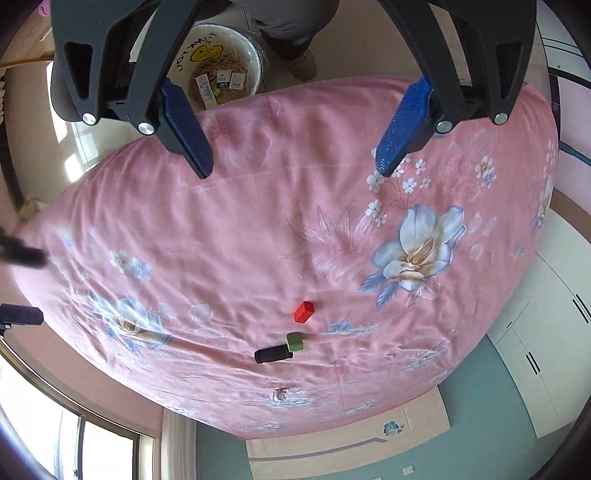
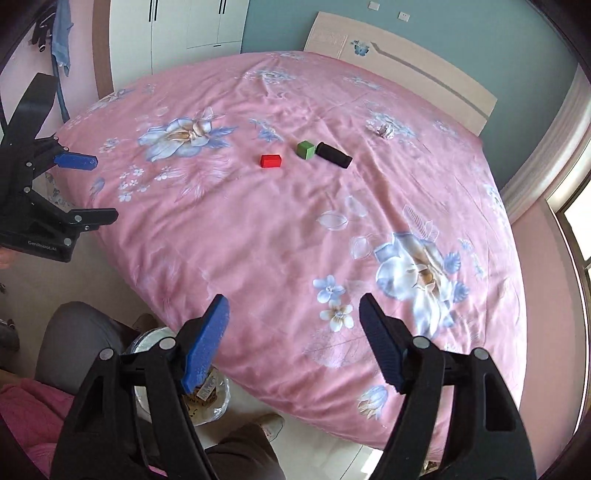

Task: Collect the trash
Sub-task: 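Move both open tools back toward the red block and black foam tube, then grasp the red block with the left tool while the right tool grasps the black foam tube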

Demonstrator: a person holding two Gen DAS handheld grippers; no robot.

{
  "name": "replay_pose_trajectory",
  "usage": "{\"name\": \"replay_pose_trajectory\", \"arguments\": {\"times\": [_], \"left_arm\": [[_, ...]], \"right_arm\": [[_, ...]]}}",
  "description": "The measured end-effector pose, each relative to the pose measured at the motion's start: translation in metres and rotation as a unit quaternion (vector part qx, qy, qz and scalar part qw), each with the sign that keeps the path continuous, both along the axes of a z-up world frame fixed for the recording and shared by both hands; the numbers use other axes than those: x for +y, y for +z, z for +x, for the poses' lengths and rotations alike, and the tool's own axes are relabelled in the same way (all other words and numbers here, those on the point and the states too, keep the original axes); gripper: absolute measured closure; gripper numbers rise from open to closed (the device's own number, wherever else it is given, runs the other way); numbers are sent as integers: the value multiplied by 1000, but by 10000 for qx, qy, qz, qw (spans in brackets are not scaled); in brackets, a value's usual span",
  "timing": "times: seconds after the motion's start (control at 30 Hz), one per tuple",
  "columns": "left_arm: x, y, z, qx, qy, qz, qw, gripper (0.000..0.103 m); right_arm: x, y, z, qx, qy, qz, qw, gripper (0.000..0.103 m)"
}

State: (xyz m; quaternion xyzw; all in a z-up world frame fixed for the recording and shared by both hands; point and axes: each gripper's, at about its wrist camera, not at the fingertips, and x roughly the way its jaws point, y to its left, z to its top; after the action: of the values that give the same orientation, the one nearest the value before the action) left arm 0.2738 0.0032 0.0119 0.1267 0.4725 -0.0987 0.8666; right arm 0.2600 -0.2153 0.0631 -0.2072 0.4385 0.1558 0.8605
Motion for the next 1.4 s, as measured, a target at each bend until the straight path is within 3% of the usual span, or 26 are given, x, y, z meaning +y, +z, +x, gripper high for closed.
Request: {"name": "replay_pose_trajectory", "arguments": {"times": [0.27,0.5,0.97,1.2,1.4], "left_arm": [[-10,1,68,-20,-185,266,9995,12],[-22,-29,137,141,-271,381,9988,12],[-28,-112,259,526,-378,540,9964,12],[-31,-134,288,558,-538,401,9962,12],[-36,-144,299,558,-721,308,9954,12]], "right_arm": [[8,27,79,-328,326,-245,9986,28],[14,14,168,-344,496,-387,9974,28],[40,-102,338,224,844,-1164,9894,28],[50,-149,395,461,967,-1287,9859,28],[59,-168,425,538,1215,-1225,9835,27]]}}
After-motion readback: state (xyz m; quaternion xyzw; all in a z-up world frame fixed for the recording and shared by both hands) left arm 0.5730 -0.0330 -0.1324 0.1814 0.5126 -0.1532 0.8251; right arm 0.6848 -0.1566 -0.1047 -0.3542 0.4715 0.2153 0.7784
